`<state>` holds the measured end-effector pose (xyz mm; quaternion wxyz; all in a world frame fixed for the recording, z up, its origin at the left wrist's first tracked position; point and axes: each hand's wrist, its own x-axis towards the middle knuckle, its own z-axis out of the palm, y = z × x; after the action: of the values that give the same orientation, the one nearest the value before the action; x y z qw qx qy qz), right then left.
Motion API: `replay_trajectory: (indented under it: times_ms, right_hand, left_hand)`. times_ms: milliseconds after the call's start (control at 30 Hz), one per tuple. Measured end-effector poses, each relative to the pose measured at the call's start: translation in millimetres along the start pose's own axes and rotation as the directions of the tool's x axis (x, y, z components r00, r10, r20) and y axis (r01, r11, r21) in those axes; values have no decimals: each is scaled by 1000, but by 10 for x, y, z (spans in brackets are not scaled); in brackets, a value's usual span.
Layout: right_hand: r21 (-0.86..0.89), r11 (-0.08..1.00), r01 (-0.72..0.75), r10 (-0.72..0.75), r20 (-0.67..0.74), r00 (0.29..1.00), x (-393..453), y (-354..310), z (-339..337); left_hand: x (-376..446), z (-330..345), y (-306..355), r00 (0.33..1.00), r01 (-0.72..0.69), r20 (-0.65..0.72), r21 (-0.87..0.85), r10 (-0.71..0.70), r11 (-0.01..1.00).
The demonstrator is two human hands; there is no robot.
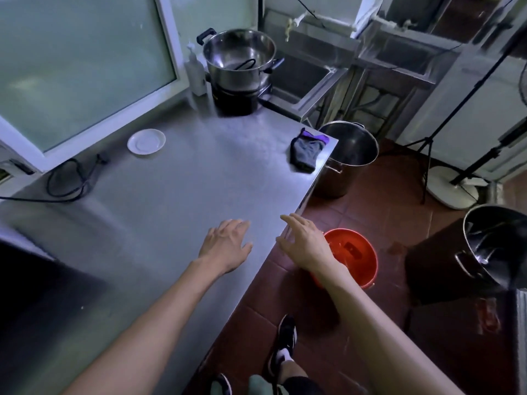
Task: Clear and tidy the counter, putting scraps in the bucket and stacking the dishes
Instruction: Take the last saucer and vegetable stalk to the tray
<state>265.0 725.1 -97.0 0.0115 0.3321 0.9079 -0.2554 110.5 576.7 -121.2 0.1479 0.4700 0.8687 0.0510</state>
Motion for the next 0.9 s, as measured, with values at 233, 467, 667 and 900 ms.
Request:
replay_trajectory:
  times_ms: [233,467,667,900]
  right_hand:
    - [-14,990,142,-141,73,987,892,404,-268]
    - [-6,955,296,-288,205,935,1454,217,-167]
    - [-18,907,421,-400,278,873,1922,-210,57]
    - [-110,837,536,-458,394,797,2440,-753,238]
  left_hand:
    - [570,-137,83,985,174,-1,-9,-174,985]
    - [612,-115,-142,933,361,5,-46,-361,932]
    - [619,-113,-505,883,464,-33,-90,-469,881]
    - [698,-89,-1008,805,564,-74,-212,-589,798]
